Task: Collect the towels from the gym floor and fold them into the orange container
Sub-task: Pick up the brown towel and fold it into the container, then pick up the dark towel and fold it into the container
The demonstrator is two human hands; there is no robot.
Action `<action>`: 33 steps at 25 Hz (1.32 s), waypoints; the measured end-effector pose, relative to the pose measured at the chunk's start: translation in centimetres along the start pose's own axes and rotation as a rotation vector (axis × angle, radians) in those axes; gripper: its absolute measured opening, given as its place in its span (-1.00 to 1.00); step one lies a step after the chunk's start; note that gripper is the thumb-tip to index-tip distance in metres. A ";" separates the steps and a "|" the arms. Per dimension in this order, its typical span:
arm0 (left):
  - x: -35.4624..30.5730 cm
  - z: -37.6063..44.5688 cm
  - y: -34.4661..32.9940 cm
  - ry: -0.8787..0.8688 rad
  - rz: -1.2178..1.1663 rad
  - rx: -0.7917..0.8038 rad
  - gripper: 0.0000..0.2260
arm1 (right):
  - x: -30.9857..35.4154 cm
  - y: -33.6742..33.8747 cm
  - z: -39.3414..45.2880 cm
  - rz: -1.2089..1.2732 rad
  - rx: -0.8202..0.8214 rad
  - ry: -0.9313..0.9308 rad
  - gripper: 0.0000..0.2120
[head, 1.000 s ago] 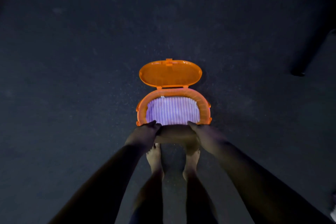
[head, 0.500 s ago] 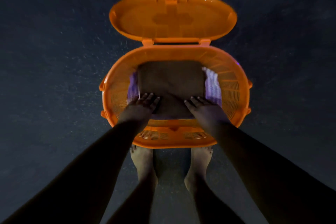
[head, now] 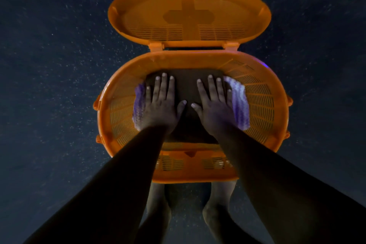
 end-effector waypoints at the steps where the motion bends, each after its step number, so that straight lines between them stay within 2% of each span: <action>1: 0.3 0.7 -1.3 0.012 0.026 -0.013 -0.28 | -0.6 -1.1 0.5 -0.004 -0.021 -0.007 -0.32; 5: 1.1 1.3 -5.7 -0.004 0.096 -0.123 -0.28 | -1.8 -4.8 1.2 -0.053 -0.138 0.007 -0.33; 7: 0.9 1.3 -5.1 -0.007 0.095 -0.127 -0.27 | -1.4 -4.5 1.2 -0.053 -0.137 0.014 -0.33; 9: 0.7 1.1 -3.9 -0.003 0.071 -0.018 -0.23 | -1.2 -3.7 1.2 -0.019 -0.039 0.000 -0.31; 11: 0.9 -0.5 -2.0 0.035 0.044 0.178 -0.15 | -0.9 -1.5 0.0 0.016 0.086 -0.028 -0.28; 14: 0.8 -6.1 4.3 0.110 -0.043 0.296 -0.07 | 0.7 4.6 -4.6 0.056 0.258 -0.060 -0.29; 17: -0.5 -13.4 12.3 0.124 -0.066 0.393 -0.15 | 3.6 13.0 -11.0 0.050 0.338 -0.065 -0.29; 19: -0.8 -19.2 18.3 0.202 -0.116 0.411 -0.20 | 6.3 18.8 -15.5 0.038 0.380 -0.049 -0.30; 24: -0.5 -37.2 33.9 0.459 -0.266 0.319 -0.21 | 16.2 33.4 -27.6 -0.028 0.373 0.192 -0.31; 27: -0.6 -47.8 40.0 0.621 -0.376 0.251 -0.19 | 22.4 38.7 -34.4 -0.101 0.396 0.369 -0.30; 33: 0.1 -67.6 45.6 0.932 -0.507 0.071 -0.17 | 35.6 44.1 -47.8 -0.389 0.388 0.776 -0.25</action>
Point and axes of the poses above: each hand's wrist, its own z-axis towards the middle knuckle, its own y-axis out of the back of the hand, x = y × z, the point moved 10 cm from there along z, towards the middle knuckle, and after that the axes turned 5 degrees about z, right-handed, at the moved point
